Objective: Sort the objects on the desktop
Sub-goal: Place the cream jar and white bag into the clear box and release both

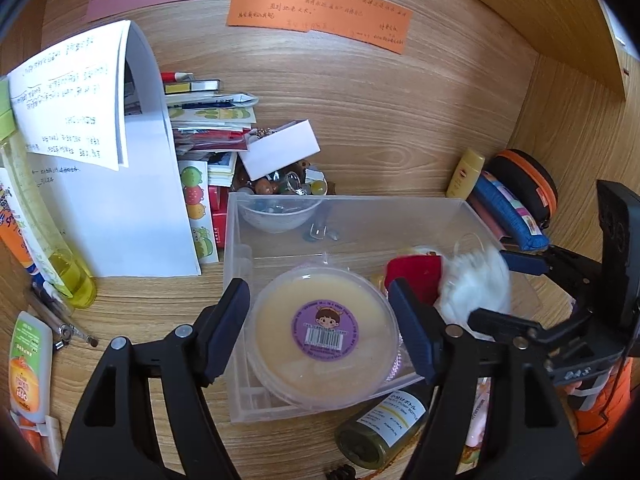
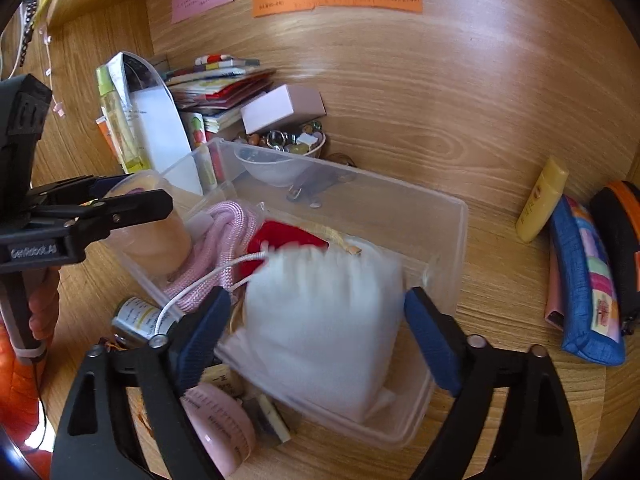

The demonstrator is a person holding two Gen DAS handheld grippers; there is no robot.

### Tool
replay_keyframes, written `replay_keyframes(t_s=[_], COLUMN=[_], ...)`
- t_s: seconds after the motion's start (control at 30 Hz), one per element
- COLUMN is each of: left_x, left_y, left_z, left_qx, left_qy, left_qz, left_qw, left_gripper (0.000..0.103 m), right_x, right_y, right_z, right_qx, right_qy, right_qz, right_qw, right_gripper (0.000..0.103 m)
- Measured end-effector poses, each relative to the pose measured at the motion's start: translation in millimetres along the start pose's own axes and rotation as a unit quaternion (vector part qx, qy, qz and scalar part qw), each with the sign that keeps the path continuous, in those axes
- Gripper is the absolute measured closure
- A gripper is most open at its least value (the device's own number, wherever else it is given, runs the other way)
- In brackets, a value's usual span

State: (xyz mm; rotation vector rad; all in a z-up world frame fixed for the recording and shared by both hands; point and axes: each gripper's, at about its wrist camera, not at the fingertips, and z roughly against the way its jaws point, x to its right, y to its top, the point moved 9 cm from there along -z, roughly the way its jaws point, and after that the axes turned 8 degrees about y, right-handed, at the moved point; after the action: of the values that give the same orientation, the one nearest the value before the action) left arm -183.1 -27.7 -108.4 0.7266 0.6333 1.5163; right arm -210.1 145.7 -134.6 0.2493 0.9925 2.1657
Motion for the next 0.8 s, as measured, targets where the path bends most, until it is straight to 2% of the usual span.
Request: replay_keyframes(t_s=[0.13, 0.37, 0.43, 0.57, 0.67, 0.8], left_x=[-0.5, 3.4, 5.5, 9.2, 9.5, 5.4], left_y=[0.5, -6.6, -9.9, -18.1, -26.4, -39.0], left_z=[8.8, 33.8, 42.1, 59.1, 68.3, 73.6], left_qx=[0.005, 0.018, 0.020, 0.029, 0.032, 0.028], left_qy=[-0.002, 0.001, 0.002, 0.009, 0.018, 0.029], left_qz=[0.003, -0.009, -0.017, -0.038, -0.048, -0.050], left_qw=[1.0000, 0.9998, 0.9996, 0.9988, 0.9982, 0.9979], left_gripper=[0.028, 0.020, 0.012, 0.011, 0.006, 0.006], right_x=[-6.6, -9.5, -11.1, -16.8, -23.2, -33.4], right_y=[-2.4, -20.1, -24.3, -35.1, -44.5, -56.5], right_z=[14.1, 29.5, 34.6, 43.3, 48.1, 50.4], right_qx=[0.014, 0.009, 0.010, 0.011, 0.010, 0.005], right_qy=[-0.020, -0.033, -0.032, -0.025, -0.024, -0.014], right_qz=[0.022, 0.022, 0.019, 0.014, 0.016, 0.012], right_qw=[0.999, 0.999, 0.999, 1.000, 1.000, 1.000], right_gripper=[0.012, 0.009, 0.009, 0.009, 0.009, 0.009])
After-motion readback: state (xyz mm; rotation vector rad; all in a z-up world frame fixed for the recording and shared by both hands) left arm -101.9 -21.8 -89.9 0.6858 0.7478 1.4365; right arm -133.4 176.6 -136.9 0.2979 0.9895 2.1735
